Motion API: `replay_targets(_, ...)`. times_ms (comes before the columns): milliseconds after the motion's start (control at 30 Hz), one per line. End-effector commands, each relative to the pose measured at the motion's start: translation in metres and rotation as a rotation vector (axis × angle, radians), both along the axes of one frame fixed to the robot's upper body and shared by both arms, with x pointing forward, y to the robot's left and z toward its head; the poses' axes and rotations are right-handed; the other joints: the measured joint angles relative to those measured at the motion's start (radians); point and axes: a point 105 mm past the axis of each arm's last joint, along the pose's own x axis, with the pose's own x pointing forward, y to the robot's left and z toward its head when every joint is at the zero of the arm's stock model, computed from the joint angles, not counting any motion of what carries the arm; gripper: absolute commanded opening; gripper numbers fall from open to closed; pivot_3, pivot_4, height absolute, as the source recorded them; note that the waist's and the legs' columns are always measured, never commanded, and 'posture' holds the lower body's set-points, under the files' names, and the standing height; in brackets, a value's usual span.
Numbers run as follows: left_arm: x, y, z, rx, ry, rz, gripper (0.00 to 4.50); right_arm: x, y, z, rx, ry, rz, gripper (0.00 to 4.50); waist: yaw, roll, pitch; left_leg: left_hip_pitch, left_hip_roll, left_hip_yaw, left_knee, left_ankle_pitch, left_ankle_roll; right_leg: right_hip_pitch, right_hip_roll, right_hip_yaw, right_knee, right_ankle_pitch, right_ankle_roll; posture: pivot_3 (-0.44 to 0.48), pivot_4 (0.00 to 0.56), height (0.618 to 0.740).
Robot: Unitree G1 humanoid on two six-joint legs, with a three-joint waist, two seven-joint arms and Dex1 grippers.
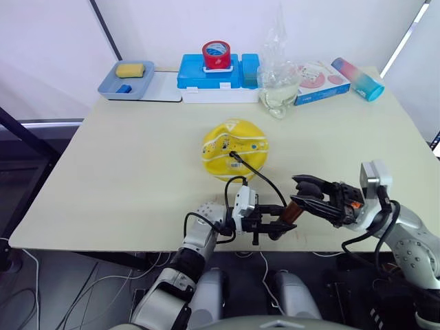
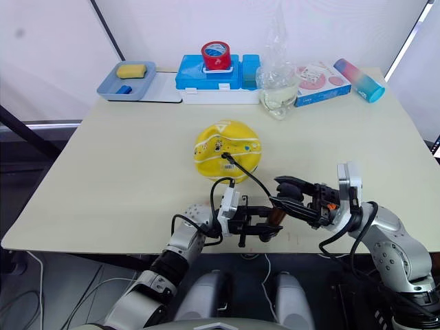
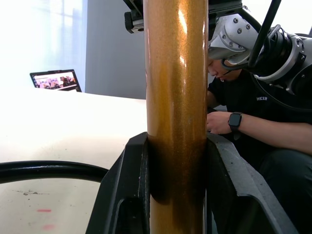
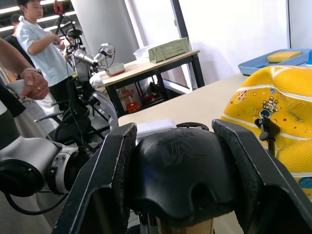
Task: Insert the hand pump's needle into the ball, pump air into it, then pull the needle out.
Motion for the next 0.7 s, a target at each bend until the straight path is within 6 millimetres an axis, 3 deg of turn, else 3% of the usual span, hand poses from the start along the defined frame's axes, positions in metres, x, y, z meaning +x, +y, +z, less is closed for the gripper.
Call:
replay_targets(33, 0.009, 0.006, -0.006, 0.024, 0.027, 0.059, 1.04, -0.009, 0.0, 0.009, 0.004, -0.07, 0.042, 1.96, 0.0, 0.0, 0.0, 0.0, 0.0, 0.0, 0.0, 0.0, 0.0, 0.0, 0.0, 0.0, 0.0, 0.0, 0.0, 0.0, 0.15, 0.739)
replay_targets(333, 0.015, 0.013, -0.008, 0.097, 0.033, 0.047, 1.04, -0.007, -0.005, 0.005, -0.082, -0.161, 0.007, 1.96, 0.0, 0.0, 0.0, 0.0, 0.0, 0.0, 0.0, 0.0, 0.0, 0.0, 0.0, 0.0, 0.0, 0.0, 0.0, 0.0, 0.15, 0.739)
replay_targets(367, 0.015, 0.014, -0.008, 0.106, 0.029, 0.042, 2.07, -0.007, -0.006, 0.006, -0.082, -0.164, 0.007, 1.96, 0.0, 0.0, 0.0, 0.0, 0.0, 0.0, 0.0, 0.0, 0.0, 0.0, 0.0, 0.0, 0.0, 0.0, 0.0, 0.0, 0.15, 0.739)
replay_targets(433, 0.015, 0.016, -0.01, 0.142, 0.011, 0.037, 2.86, -0.009, -0.008, 0.007, -0.083, -0.166, 0.007, 1.96, -0.002, 0.0, 0.0, 0.0, 0.0, 0.0, 0.0, 0.0, 0.0, 0.0, 0.0, 0.0, 0.0, 0.0, 0.0, 0.0, 0.15, 0.739)
replay_targets(500, 0.016, 0.019, -0.012, 0.187, -0.002, 0.038, 4.1, -0.01, -0.01, 0.006, -0.095, -0.171, 0.005, 1.96, -0.001, 0.0, 0.0, 0.0, 0.0, 0.0, 0.0, 0.0, 0.0, 0.0, 0.0, 0.0, 0.0, 0.0, 0.0, 0.0, 0.15, 0.739)
replay_targets(533, 0.017, 0.021, -0.012, 0.209, -0.009, 0.045, 4.44, -0.01, -0.011, 0.006, -0.102, -0.174, 0.002, 1.96, 0.0, 0.0, 0.0, 0.0, 0.0, 0.0, 0.0, 0.0, 0.0, 0.0, 0.0, 0.0, 0.0, 0.0, 0.0, 0.0, 0.15, 0.739)
replay_targets(700, 0.015, 0.027, -0.02, 0.32, -0.019, 0.034, 4.44, -0.009, -0.012, 0.006, -0.111, -0.195, -0.018, 1.96, 0.0, -0.001, 0.0, 0.0, 0.0, 0.0, 0.0, 0.0, 0.0, 0.0, 0.0, 0.0, 0.0, 0.0, 0.0, 0.0, 0.15, 0.739)
